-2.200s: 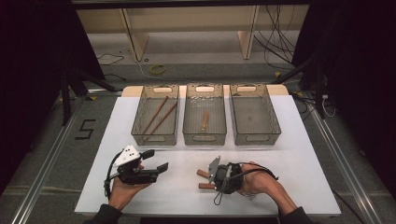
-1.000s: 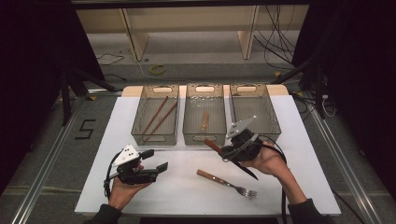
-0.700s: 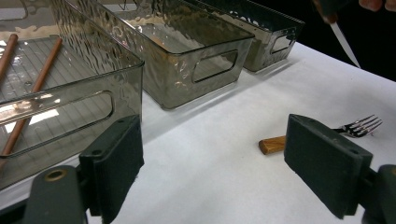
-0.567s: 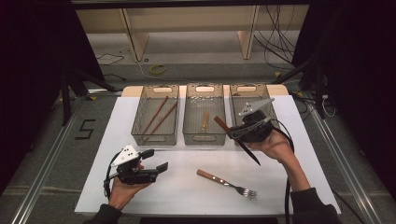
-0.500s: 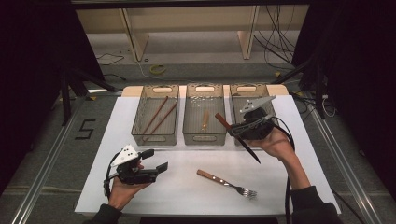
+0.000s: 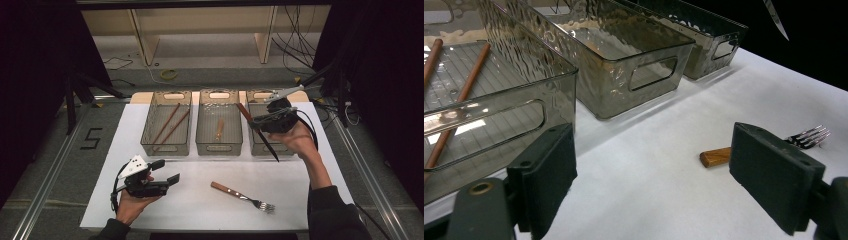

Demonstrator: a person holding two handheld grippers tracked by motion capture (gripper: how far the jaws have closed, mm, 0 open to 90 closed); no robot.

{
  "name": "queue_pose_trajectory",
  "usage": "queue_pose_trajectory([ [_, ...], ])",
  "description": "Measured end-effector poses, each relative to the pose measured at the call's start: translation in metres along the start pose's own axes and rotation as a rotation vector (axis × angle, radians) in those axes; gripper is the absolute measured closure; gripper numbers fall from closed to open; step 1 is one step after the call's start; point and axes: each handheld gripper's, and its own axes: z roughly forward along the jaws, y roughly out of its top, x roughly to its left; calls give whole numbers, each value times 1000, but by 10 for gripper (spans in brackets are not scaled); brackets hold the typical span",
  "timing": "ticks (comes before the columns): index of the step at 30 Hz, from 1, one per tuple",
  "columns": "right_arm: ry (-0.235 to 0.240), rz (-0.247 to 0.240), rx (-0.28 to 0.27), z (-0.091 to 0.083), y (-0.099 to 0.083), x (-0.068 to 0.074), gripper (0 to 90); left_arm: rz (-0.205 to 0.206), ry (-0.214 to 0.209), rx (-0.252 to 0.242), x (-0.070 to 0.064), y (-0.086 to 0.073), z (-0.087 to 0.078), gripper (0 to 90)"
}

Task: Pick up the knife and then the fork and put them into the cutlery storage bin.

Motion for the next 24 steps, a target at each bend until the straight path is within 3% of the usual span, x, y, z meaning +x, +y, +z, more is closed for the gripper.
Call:
queue_pose_trajectory([
  [12,-75,71,-30,-5,20,-27,775,1,0,1,0,0,0,182],
  [24,-170,152,-38,5,22,-61,775,1,1,0,0,0,0,182],
])
